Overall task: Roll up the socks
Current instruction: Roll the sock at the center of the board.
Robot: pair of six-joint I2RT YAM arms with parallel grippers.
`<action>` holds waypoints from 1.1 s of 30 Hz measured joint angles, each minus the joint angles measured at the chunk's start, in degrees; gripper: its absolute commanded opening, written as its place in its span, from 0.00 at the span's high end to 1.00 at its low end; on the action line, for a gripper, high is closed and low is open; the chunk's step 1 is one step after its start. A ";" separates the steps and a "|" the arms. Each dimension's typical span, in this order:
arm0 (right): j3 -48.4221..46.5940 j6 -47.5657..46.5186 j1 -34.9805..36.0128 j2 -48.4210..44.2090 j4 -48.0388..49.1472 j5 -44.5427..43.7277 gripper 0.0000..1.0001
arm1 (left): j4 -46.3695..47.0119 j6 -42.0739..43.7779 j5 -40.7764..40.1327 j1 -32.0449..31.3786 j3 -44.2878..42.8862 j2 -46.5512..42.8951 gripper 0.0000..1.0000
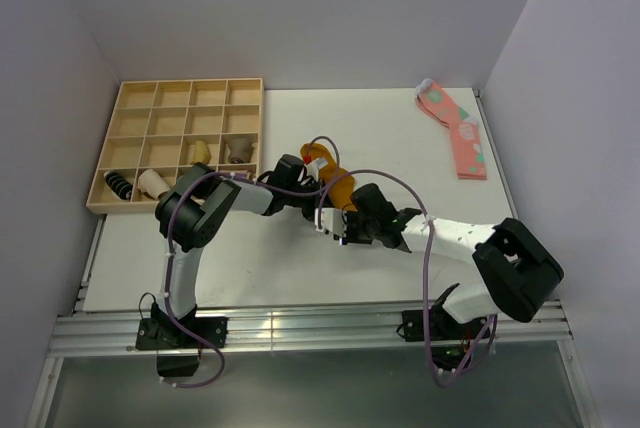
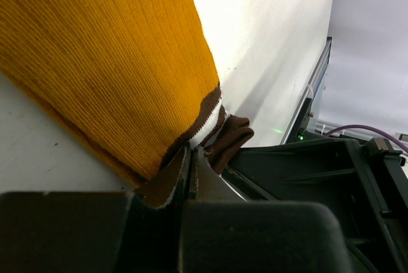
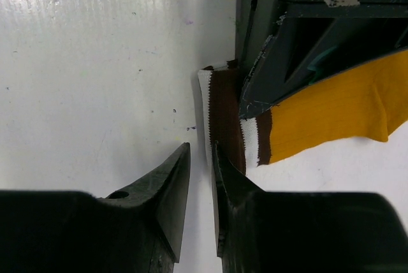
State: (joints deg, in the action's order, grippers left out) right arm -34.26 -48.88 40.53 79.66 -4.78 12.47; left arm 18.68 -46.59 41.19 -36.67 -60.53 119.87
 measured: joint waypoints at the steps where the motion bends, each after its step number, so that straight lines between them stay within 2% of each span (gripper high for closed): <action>1: 0.11 -0.17 0.11 0.22 0.37 -0.09 0.73 | -0.09 0.00 0.15 0.07 0.00 0.00 1.00; 14: -0.39 -2.64 0.59 3.39 2.12 -1.81 0.73 | -1.03 1.22 2.62 0.55 0.09 0.20 1.00; 18: -0.70 -3.82 0.74 3.87 2.12 -2.16 0.66 | -0.61 1.53 4.07 0.94 0.07 0.70 1.00; 22: -1.46 -4.66 0.92 4.33 1.55 -2.36 0.65 | 0.02 1.53 5.42 1.29 0.09 1.16 1.00; 26: -2.16 -4.98 0.96 4.79 0.98 -2.49 0.77 | 0.22 1.53 5.88 1.40 0.15 1.27 1.00; 29: -3.15 -4.81 0.96 5.16 0.04 -2.54 0.93 | 0.35 1.53 6.16 1.44 0.28 1.29 1.00; 33: -5.44 -3.72 0.96 6.05 -3.10 -1.88 0.98 | 0.66 1.53 6.75 1.57 0.61 1.29 1.00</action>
State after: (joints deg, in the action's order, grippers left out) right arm -39.70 -52.60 41.50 85.71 -7.88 10.59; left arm 19.33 -45.06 47.94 -35.09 -59.92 121.16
